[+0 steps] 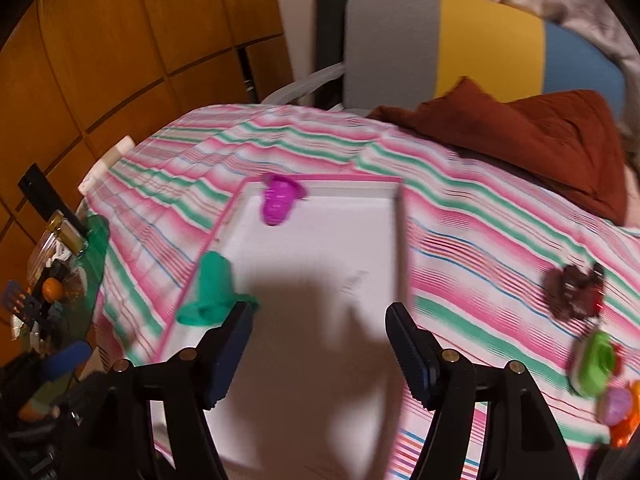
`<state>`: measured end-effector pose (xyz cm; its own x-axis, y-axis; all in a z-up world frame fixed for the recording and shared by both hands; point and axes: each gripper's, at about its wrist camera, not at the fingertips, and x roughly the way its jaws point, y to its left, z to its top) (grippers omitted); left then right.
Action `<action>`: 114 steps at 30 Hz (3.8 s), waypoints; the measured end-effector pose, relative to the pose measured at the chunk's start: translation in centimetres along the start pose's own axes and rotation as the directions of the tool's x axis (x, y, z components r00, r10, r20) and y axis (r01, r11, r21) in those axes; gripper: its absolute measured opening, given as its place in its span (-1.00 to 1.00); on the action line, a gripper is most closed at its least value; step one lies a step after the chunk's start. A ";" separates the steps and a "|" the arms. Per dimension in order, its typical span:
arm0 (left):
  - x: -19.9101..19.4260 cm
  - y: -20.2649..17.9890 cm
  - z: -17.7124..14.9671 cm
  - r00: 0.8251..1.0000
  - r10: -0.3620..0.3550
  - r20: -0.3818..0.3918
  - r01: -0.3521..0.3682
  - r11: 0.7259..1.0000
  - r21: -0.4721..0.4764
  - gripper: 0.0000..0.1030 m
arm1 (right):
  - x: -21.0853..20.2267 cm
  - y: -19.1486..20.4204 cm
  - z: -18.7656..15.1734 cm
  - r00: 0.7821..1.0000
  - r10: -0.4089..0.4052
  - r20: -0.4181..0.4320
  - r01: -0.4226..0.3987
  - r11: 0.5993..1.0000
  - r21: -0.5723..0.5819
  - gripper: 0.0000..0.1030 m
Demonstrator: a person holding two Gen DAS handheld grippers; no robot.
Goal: Organize rigid objects
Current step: 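Grasp the brown flower-shaped knob with the left tool, then carry the brown knob into the tray and release it while the right tool grasps the green toy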
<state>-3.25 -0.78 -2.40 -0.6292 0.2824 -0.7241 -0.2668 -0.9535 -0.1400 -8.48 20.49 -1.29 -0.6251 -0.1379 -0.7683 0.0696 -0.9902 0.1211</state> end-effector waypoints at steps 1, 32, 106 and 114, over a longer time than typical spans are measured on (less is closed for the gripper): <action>0.0 -0.4 0.0 1.000 -0.005 -0.002 0.005 1.000 0.008 -0.14 | -0.5 -0.7 -0.3 1.000 -0.011 0.006 0.011 1.000 0.006 0.36; 8.1 -24.3 6.5 0.948 -0.284 -0.145 0.318 0.856 0.408 -0.14 | -15.5 -30.5 -10.1 0.877 -0.474 0.080 0.313 0.689 0.653 0.51; -0.2 -3.3 0.2 0.987 -0.151 -0.047 0.153 0.987 0.057 -0.64 | -0.9 -17.5 -8.5 0.974 -0.094 -0.208 0.113 0.991 0.078 0.03; 0.9 -2.7 1.0 0.988 -0.146 -0.054 0.148 0.988 0.041 -0.64 | -1.0 -17.2 -8.6 0.974 -0.101 -0.200 0.119 0.990 0.079 0.03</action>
<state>-3.85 2.12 -2.01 -0.5429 0.4126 -0.7315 -0.3870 -0.8959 -0.2181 -2.38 37.42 -8.02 -0.4605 -0.0384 -0.8868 -0.0670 -0.9947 0.0779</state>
